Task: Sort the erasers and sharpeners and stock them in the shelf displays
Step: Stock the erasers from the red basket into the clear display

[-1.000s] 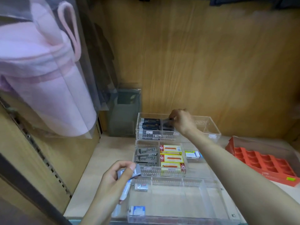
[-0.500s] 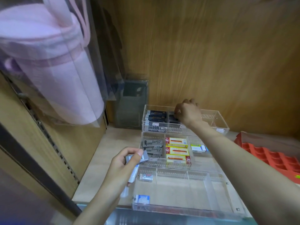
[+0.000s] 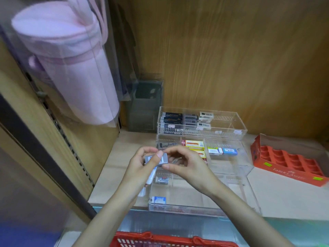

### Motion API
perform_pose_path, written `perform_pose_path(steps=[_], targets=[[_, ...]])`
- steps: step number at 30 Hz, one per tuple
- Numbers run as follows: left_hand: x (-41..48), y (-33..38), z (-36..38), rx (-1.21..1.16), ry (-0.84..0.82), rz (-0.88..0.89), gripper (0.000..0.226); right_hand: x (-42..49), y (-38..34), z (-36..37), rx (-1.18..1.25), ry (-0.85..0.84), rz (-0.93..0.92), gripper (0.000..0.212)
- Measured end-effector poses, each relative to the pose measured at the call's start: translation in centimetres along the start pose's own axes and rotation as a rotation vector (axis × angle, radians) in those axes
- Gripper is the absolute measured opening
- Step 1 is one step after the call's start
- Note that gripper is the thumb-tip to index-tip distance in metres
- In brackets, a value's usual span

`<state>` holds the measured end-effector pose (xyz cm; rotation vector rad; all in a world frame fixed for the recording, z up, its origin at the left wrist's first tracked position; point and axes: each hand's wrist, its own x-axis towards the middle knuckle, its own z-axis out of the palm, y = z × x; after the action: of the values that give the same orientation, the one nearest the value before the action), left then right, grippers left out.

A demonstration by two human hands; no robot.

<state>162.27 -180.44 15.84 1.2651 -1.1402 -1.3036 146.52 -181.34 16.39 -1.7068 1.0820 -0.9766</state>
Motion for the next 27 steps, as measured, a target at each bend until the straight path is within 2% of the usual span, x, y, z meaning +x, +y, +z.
perform_pose_path(steps=[5,9,13,16,17,20,21,23,24,26,27], targets=[[-0.1,0.4,0.0,-0.1,-0.034,-0.028,0.038,0.0,-0.2,-0.4,0.22,0.165,-0.002,0.032],[0.1,0.4,-0.1,0.036,-0.072,0.021,0.024,-0.5,-0.2,-0.8,0.317,0.191,0.044,0.034],[0.0,0.3,0.4,0.065,-0.128,0.028,0.011,-0.8,0.3,-0.9,0.457,0.234,0.098,0.038],[0.1,0.2,1.2,0.144,-0.123,0.125,0.003,-1.0,0.5,-1.0,0.542,0.304,0.134,0.023],[0.4,0.0,1.2,0.232,-0.096,0.21,0.003,-1.1,0.4,-1.1,0.527,0.317,0.141,0.02],[1.1,-0.2,1.4,0.516,-0.031,0.409,0.01,-1.3,0.1,-1.6,0.471,0.331,0.184,0.035],[1.3,-0.1,1.5,0.542,-0.037,0.434,0.013,-1.3,0.1,-1.9,0.461,0.338,0.187,0.029],[1.6,0.3,1.8,0.499,-0.073,0.392,0.022,-1.4,0.0,-2.5,0.442,0.363,0.173,0.009],[1.5,0.6,2.0,0.44,-0.097,0.326,0.028,-1.5,0.1,-2.9,0.439,0.38,0.157,0.006],[1.7,1.0,2.5,0.367,-0.108,0.253,0.031,-1.9,0.2,-3.6,0.433,0.388,0.102,0.019],[1.7,1.2,2.7,0.364,-0.11,0.253,0.025,-2.0,0.0,-3.8,0.424,0.384,0.072,0.023]])
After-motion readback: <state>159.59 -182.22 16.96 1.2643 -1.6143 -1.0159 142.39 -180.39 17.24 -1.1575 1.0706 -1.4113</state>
